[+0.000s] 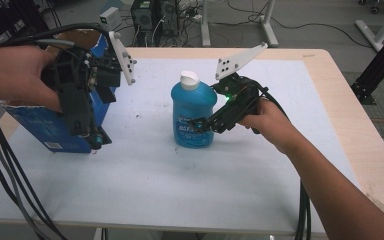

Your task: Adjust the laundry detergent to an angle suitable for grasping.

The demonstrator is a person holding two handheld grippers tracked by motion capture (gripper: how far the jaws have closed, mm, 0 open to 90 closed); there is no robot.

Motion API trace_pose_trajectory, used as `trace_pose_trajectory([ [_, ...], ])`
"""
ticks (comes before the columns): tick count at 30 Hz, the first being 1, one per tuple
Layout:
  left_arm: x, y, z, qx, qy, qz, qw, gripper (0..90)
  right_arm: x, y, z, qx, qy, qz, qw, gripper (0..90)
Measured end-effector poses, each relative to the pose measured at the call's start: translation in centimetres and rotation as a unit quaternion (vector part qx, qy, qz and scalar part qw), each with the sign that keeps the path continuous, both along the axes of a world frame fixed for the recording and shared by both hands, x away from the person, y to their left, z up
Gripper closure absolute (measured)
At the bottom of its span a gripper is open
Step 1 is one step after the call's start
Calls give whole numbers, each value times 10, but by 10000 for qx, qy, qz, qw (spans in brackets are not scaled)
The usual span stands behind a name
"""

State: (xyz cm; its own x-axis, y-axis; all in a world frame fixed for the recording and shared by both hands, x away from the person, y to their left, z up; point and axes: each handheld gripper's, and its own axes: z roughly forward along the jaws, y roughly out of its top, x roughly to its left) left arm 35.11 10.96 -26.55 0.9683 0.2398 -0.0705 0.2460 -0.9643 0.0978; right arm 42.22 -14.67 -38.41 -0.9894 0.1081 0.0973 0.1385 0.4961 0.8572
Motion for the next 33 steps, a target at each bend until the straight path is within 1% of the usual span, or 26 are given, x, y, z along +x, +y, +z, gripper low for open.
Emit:
trace_pose_trajectory([
  [5,0,0,0,-22,-6,17,10000,23,-1,-2,2,6,51,-21,10000,121],
  [7,0,0,0,-5,-4,1,10000,23,-2,-4,4,-6,-2,-68,10000,121],
  [9,1,0,0,-12,-16,-1,10000,23,-3,-8,8,-23,-27,-49,10000,121],
  [11,1,0,1,-18,-24,7,10000,23,-3,-9,8,-29,-21,-47,10000,121],
  [12,1,0,1,-19,-36,7,10000,23,-5,-13,11,-61,-62,-90,9999,121],
  [16,2,-1,2,-35,-49,14,10000,23,-7,-20,15,-87,-75,-107,9999,121],
  [17,3,-2,2,-35,-62,-3,10000,23,-9,-25,18,-167,-83,-177,9997,120],
  [19,3,-2,2,-41,-63,-4,10000,23,-9,-27,19,-211,-105,-199,9995,117],
  [20,3,-3,3,-46,-74,-17,10000,23,-11,-31,23,-327,-108,-235,9991,114],
  [21,3,-3,3,-46,-74,-17,10000,23,-11,-31,23,-327,-108,-235,9991,114],
  [22,3,-4,3,-53,-76,-17,10000,23,-11,-34,25,-392,-135,-245,9988,114],
  [24,4,-5,4,-66,-98,-37,9999,23,-13,-39,30,-496,-206,-303,9981,113],
  [25,4,-5,5,-66,-103,-43,9999,23,-15,-45,36,-590,-272,-342,9973,112],
  [26,4,-5,5,-72,-111,-47,9999,23,-15,-45,36,-590,-272,-342,9973,112],
  [28,5,-5,6,-72,-120,-51,9999,23,-16,-51,42,-705,-258,-322,9967,113],
  [29,6,-6,6,-83,-130,-41,9999,23,-17,-58,47,-792,-247,-284,9962,114],
  [30,6,-6,6,-94,-135,-33,9999,23,-17,-58,47,-792,-247,-284,9962,114],
  [31,7,-6,7,-87,-134,-47,9999,23,-20,-65,53,-886,-324,-345,9949,114],
  [32,7,-6,7,-97,-140,-42,9998,23,-20,-65,53,-886,-324,-345,9949,114],
  [33,9,-7,8,-101,-143,-47,9998,23,-20,-69,56,-933,-344,-391,9943,114],
])
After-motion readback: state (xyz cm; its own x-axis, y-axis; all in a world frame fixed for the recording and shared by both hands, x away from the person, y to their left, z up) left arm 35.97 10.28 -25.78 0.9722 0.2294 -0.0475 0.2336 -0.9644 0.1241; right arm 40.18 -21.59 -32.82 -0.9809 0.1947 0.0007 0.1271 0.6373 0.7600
